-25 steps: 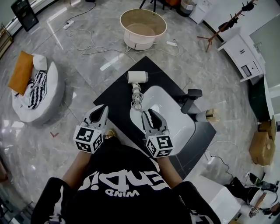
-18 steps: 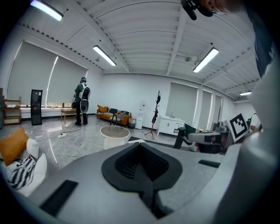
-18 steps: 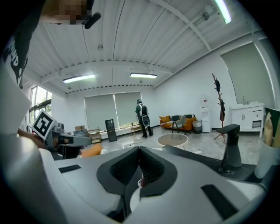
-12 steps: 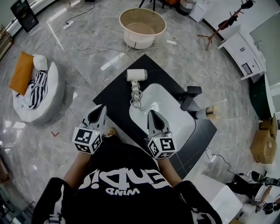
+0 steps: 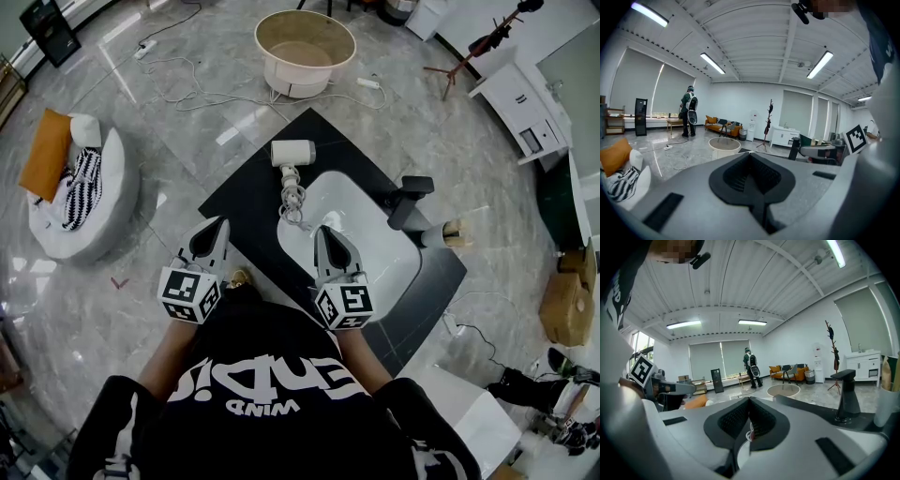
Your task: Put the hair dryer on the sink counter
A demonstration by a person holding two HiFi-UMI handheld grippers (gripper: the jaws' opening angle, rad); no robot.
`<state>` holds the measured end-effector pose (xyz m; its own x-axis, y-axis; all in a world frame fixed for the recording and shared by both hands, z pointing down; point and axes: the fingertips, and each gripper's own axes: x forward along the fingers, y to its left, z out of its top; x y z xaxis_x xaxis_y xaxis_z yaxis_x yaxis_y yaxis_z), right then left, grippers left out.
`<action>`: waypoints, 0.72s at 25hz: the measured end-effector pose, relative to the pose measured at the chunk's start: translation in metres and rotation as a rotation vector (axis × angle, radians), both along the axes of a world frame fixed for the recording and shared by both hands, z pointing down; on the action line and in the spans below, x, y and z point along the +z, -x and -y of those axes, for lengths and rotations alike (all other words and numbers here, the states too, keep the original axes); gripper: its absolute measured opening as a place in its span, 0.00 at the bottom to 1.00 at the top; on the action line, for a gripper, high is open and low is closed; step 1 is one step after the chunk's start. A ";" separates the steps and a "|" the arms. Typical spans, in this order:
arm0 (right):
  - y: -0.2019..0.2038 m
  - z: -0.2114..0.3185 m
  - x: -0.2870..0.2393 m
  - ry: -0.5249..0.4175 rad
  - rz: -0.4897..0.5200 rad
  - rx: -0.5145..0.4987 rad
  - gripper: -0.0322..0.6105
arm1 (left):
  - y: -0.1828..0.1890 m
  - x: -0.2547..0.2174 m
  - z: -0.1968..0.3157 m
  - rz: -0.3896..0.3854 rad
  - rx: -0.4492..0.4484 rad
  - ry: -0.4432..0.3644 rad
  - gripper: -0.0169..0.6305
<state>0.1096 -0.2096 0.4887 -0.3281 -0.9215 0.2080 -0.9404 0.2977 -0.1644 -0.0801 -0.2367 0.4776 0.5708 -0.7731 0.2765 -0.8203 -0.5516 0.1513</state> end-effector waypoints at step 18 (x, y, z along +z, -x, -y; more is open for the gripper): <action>-0.002 -0.002 0.002 0.024 0.034 -0.002 0.09 | 0.009 0.001 0.001 0.007 -0.023 0.003 0.04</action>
